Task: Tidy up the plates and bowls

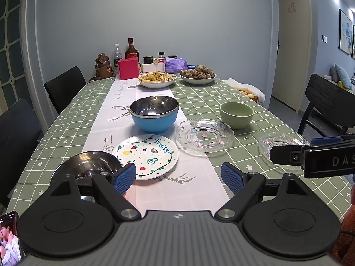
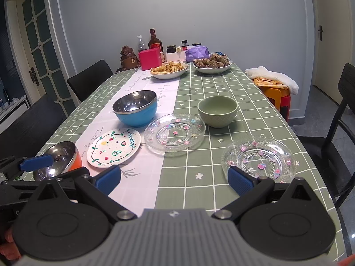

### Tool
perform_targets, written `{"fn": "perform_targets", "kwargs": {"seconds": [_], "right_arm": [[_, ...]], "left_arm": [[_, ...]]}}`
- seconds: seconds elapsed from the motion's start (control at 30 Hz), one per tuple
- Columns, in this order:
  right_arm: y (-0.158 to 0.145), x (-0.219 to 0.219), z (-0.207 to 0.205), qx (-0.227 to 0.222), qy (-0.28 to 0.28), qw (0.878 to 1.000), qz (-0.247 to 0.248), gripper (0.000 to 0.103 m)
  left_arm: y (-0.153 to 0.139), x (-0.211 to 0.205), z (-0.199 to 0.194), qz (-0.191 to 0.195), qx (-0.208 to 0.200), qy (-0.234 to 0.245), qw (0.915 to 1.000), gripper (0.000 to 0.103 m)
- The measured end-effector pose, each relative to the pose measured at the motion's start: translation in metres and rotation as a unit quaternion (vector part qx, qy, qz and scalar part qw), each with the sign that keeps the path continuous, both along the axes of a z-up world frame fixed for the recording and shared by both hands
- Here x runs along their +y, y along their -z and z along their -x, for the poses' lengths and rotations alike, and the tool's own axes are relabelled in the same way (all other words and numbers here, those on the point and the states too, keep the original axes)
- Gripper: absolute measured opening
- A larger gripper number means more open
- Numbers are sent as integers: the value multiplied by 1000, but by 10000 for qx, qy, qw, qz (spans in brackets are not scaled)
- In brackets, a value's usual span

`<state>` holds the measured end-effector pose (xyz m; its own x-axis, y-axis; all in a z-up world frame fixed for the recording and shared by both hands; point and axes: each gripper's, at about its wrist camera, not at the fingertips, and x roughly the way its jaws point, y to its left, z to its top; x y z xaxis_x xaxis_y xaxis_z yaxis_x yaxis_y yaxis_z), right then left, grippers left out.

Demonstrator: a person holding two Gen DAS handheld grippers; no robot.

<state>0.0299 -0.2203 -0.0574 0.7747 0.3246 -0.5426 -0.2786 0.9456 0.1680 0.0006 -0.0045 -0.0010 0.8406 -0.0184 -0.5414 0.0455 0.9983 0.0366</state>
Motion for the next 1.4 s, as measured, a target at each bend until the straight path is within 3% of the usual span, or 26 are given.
{"fn": "perform_targets", "kwargs": {"seconds": [1.4], "right_arm": [[3, -1, -2, 84, 76, 9999, -6, 100]], "left_arm": [[5, 1, -3, 95, 115, 17, 9999, 101]]}}
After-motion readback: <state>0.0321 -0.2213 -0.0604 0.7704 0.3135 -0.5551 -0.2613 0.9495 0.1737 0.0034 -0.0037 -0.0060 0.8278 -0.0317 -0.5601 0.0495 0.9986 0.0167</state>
